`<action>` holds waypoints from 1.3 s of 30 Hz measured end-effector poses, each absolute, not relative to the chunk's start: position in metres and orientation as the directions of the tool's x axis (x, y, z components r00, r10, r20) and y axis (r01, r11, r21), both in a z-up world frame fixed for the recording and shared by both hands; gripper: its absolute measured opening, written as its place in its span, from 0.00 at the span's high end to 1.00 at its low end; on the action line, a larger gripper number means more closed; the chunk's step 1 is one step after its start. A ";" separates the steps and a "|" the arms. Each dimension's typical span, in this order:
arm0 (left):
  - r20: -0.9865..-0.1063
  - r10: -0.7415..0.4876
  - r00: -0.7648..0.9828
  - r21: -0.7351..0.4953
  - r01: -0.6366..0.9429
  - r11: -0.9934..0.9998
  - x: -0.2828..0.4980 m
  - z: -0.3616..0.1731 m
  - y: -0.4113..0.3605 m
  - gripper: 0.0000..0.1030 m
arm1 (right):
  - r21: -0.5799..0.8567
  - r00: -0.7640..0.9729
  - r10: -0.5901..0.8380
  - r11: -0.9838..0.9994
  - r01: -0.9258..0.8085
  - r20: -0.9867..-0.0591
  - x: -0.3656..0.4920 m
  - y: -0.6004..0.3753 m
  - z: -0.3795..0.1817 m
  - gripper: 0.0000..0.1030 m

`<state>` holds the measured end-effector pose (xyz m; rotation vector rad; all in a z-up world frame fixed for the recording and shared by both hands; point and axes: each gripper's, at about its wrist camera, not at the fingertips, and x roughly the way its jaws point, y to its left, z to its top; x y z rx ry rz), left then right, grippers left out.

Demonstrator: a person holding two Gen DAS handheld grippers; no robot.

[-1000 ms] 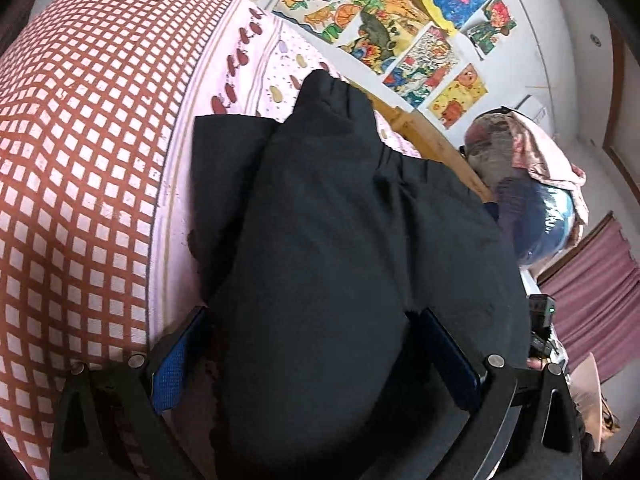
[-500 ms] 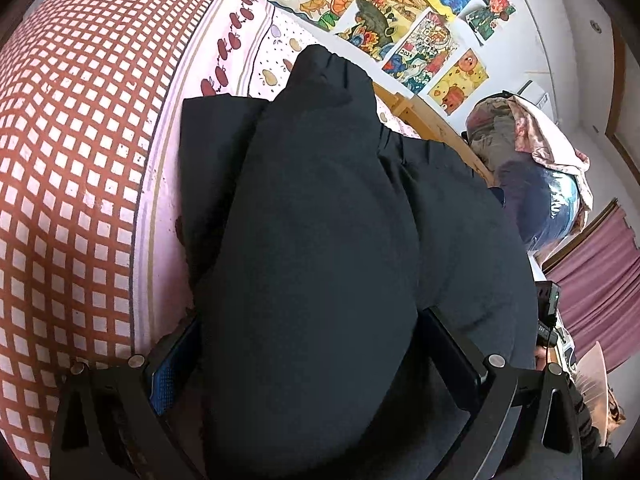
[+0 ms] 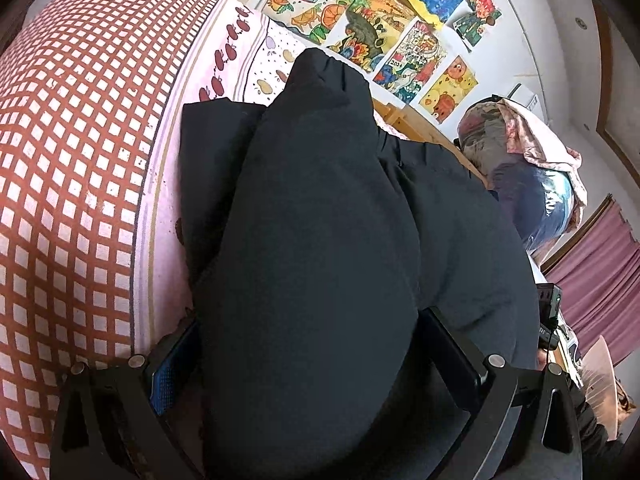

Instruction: Fold large clothes

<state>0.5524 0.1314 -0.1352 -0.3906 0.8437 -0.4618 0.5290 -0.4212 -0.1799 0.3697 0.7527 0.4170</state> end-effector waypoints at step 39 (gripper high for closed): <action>-0.595 -0.379 0.709 -0.372 0.176 0.912 0.430 0.024 0.138 0.79 | 0.433 0.754 0.434 0.874 -0.220 -0.493 0.432 -0.397 -0.008 0.86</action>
